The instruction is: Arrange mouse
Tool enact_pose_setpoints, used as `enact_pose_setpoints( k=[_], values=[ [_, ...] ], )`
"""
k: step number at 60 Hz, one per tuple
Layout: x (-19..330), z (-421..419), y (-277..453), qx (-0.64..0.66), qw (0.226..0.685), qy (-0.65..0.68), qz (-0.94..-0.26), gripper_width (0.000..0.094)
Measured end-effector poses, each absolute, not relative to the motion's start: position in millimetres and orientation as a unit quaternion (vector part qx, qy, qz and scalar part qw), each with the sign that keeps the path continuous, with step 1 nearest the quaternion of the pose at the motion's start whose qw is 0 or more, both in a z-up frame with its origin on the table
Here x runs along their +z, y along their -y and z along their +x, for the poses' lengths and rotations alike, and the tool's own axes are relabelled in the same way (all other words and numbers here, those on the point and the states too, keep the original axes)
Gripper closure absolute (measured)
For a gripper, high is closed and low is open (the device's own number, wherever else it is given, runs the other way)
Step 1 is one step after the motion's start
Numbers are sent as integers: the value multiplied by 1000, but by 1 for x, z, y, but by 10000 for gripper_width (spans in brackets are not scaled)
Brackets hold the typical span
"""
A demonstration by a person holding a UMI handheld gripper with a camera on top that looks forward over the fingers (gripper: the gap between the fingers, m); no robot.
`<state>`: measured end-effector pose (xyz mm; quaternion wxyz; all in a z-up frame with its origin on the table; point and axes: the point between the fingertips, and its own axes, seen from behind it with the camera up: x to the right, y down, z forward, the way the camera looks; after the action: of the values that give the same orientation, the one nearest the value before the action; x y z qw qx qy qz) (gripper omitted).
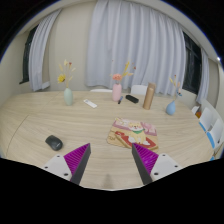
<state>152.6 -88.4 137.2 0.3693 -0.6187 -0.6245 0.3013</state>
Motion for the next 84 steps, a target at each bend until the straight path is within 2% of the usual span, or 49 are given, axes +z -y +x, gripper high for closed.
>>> enact_pose_setpoints(
  k=[24,47,67,84],
  values=[
    [124,180,127,302,348,627,-628,80],
    [107,207,219,313,321,644,-620,83],
    [72,208,313,327,299,666,-600,88],
    [36,161,334,320,308,663,-602,83]
  ],
)
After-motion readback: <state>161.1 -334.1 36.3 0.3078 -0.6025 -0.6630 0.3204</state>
